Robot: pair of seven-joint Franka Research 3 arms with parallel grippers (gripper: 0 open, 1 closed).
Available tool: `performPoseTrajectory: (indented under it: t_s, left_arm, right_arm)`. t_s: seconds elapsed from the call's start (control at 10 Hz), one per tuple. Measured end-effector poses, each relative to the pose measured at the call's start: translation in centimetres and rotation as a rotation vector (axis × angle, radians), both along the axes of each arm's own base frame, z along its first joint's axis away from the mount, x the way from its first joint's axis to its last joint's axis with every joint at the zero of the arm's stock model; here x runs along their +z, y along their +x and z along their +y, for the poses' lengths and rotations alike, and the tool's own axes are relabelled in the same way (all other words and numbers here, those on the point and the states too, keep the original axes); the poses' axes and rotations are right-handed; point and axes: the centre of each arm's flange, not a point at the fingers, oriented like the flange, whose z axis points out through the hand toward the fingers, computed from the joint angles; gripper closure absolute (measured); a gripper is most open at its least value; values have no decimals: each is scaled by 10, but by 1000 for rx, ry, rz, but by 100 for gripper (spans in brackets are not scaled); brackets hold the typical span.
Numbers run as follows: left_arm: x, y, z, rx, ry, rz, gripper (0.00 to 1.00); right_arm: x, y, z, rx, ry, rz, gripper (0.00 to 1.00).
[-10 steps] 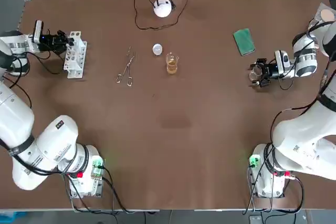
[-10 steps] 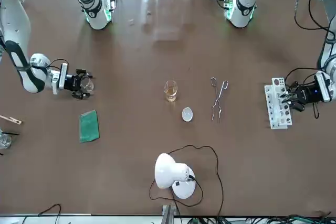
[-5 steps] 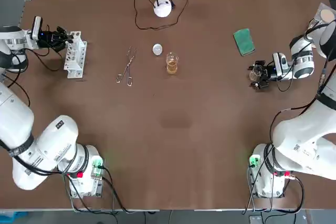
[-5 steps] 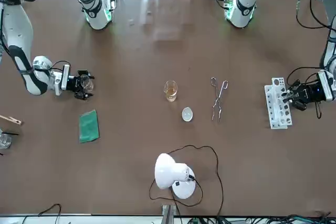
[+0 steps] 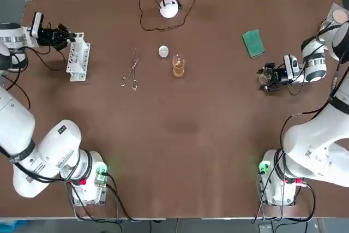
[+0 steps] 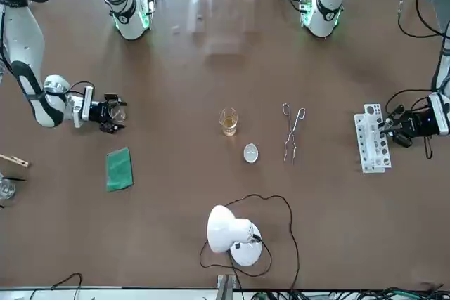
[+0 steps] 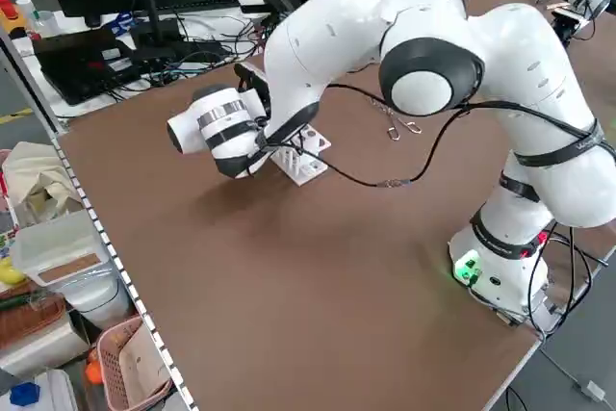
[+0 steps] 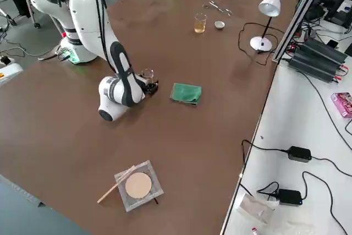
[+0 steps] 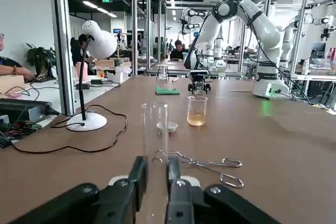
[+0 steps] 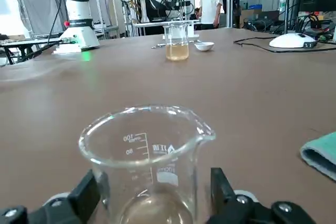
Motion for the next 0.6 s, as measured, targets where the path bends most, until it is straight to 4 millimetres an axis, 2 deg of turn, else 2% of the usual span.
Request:
performPoseTrajectory:
  t_s: [0.6]
  left_arm:
    - [20,4,0,-7,3,15,79]
  right_arm:
    - [-1,2,-1,0,4,-2,46]
